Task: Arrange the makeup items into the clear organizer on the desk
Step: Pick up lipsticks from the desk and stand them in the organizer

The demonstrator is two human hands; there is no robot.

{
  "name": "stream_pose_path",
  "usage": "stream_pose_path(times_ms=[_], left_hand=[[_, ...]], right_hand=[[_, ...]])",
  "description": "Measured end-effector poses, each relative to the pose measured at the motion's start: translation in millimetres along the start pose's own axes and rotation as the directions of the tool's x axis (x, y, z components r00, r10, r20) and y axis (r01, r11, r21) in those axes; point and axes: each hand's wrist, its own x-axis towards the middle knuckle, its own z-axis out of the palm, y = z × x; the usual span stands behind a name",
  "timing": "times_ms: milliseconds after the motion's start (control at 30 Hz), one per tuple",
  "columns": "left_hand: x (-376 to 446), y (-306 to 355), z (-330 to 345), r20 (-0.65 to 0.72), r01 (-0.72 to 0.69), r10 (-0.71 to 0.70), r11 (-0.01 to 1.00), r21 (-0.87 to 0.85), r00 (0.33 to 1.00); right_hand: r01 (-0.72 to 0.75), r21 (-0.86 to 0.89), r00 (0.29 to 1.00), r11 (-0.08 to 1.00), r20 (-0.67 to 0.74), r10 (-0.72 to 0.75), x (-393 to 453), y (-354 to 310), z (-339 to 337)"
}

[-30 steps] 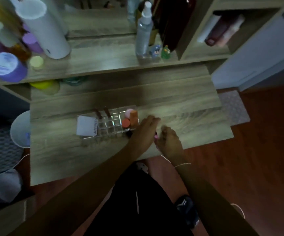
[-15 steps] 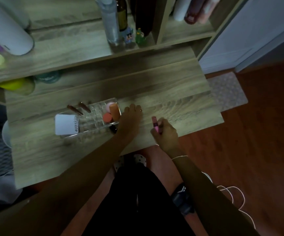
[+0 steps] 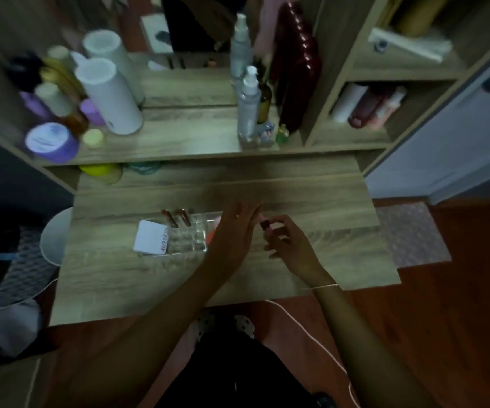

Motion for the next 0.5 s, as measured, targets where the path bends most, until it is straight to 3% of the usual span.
stream_pose_path(times_ms=[133, 200, 367, 500], left_hand=[[-5, -15, -45, -0.172, 0.041, -0.036, 0.999, 0.028, 0.985], [-11, -29, -65, -0.25, 0.139, -0.137, 0.99, -0.007, 0.958], [-33, -63, -96, -0.361, 0.229, -0.229, 0.972, -0.042, 0.904], [-48, -85, -104, -0.394, 0.357, -0.376, 0.926, -0.123, 0.839]], right_hand=[[-0.017, 0.082, 0.996, 0.997, 0.089, 0.01, 15, -22, 22], [0.015, 0.053, 0.992, 0.998, 0.126, -0.022, 18, -29, 33], [0.204, -0.148, 0.97, 0.968, 0.163, -0.179, 29, -37, 57], [0.246, -0.225, 0.965, 0.943, 0.148, -0.217, 40, -46, 76]])
